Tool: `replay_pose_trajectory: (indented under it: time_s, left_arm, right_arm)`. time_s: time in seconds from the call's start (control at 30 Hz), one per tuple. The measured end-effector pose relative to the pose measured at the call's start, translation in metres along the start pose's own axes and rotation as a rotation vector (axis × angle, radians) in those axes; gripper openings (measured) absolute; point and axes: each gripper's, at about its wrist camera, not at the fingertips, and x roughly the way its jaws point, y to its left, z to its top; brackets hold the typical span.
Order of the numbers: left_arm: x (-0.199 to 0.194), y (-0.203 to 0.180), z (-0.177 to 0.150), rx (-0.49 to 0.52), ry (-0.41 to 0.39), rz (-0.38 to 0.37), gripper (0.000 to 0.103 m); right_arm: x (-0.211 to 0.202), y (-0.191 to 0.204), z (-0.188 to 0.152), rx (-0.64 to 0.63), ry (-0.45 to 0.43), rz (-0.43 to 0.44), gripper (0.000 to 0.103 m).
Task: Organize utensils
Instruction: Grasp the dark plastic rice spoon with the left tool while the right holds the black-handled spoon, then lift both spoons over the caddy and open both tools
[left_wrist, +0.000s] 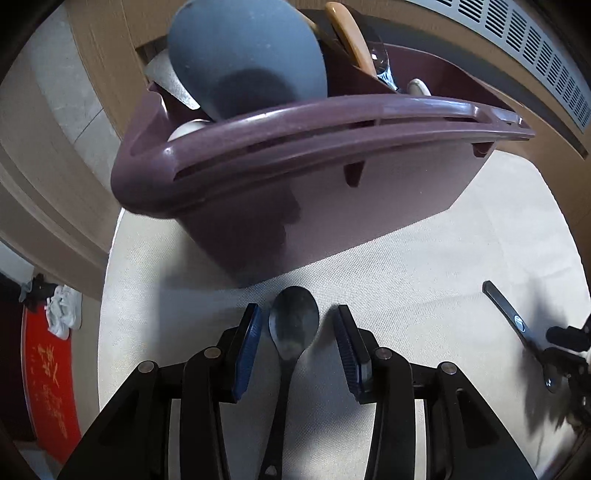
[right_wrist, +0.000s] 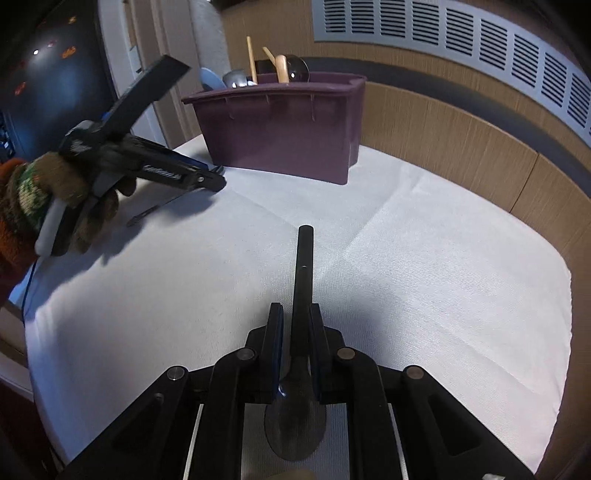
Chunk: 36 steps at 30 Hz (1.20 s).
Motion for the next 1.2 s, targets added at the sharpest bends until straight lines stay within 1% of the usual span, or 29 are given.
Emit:
replay_pose_trajectory:
  time_s: [0.07,0.13,0.2,0.23,0.27,0.37,0.43,0.5,0.57,0.63,0.7,0.77,0.83,0.9,0.97,1.0,1.03,1.13,1.2]
  left_arm:
    - [0.000,-0.001,0.002,-0.006,0.003,-0.008,0.042]
    - [-0.001,0.007,0.003,-0.044,0.014,-0.030,0.042]
    - [-0.003,0.008,0.004,-0.067,0.008,-0.035,0.040]
    - [-0.005,0.008,0.002,-0.075,-0.003,-0.024,0.028]
    - [-0.009,0.007,-0.002,-0.085,-0.021,-0.013,0.029]
    - [-0.031,0.007,-0.024,-0.144,-0.086,-0.055,0.029]
    - [-0.053,0.004,-0.045,-0.176,-0.155,-0.067,0.029]
    - [-0.070,0.001,-0.063,-0.213,-0.199,-0.072,0.029]
    - [-0.083,-0.004,-0.074,-0.250,-0.231,-0.065,0.029]
    - [-0.100,-0.005,-0.094,-0.264,-0.242,-0.052,0.029]
    - [-0.110,-0.008,-0.104,-0.269,-0.254,-0.046,0.029]
    - [-0.117,-0.020,-0.108,-0.272,-0.245,-0.059,0.029]
    - [-0.113,-0.024,-0.108,-0.272,-0.239,-0.065,0.029]
    - [-0.110,-0.019,-0.116,-0.266,-0.235,-0.072,0.029]
    - [-0.107,-0.020,-0.117,-0.269,-0.231,-0.081,0.029]
    - [-0.105,-0.020,-0.117,-0.267,-0.230,-0.086,0.029]
    - [-0.104,-0.019,-0.117,-0.268,-0.229,-0.087,0.029]
    - [-0.105,-0.019,-0.118,-0.277,-0.232,-0.101,0.029]
    - [-0.111,-0.015,-0.118,-0.297,-0.256,-0.130,0.029]
  right_arm:
    - [-0.003,0.001,0.000,-0.016,-0.014,-0.015,0.013]
    - [-0.005,0.001,0.001,-0.025,-0.023,-0.026,0.013]
    - [-0.006,0.001,0.003,-0.024,-0.022,-0.027,0.013]
    - [-0.005,0.000,0.004,-0.019,-0.016,-0.026,0.013]
    - [-0.005,0.000,0.005,-0.014,-0.011,-0.023,0.012]
    - [-0.005,-0.005,0.011,0.012,0.019,0.014,0.013]
    - [0.004,-0.009,0.019,0.032,0.052,0.048,0.013]
    - [0.015,-0.010,0.025,0.040,0.084,0.070,0.013]
    - [0.028,-0.007,0.033,0.020,0.114,0.055,0.013]
    - [0.040,-0.002,0.038,0.002,0.142,0.020,0.013]
    - [0.053,0.002,0.043,-0.006,0.174,-0.020,0.013]
    - [0.056,0.005,0.046,-0.010,0.158,-0.037,0.015]
    - [0.056,0.007,0.045,0.002,0.143,-0.045,0.017]
    - [0.056,0.010,0.045,0.001,0.144,-0.062,0.017]
    - [0.056,0.013,0.046,-0.005,0.157,-0.064,0.016]
    - [0.054,0.014,0.046,-0.001,0.161,-0.053,0.012]
    - [0.049,0.015,0.047,0.003,0.151,-0.039,0.012]
    - [0.022,0.025,0.051,0.001,0.038,-0.029,0.012]
    - [0.004,0.027,0.055,0.014,-0.031,0.004,0.012]
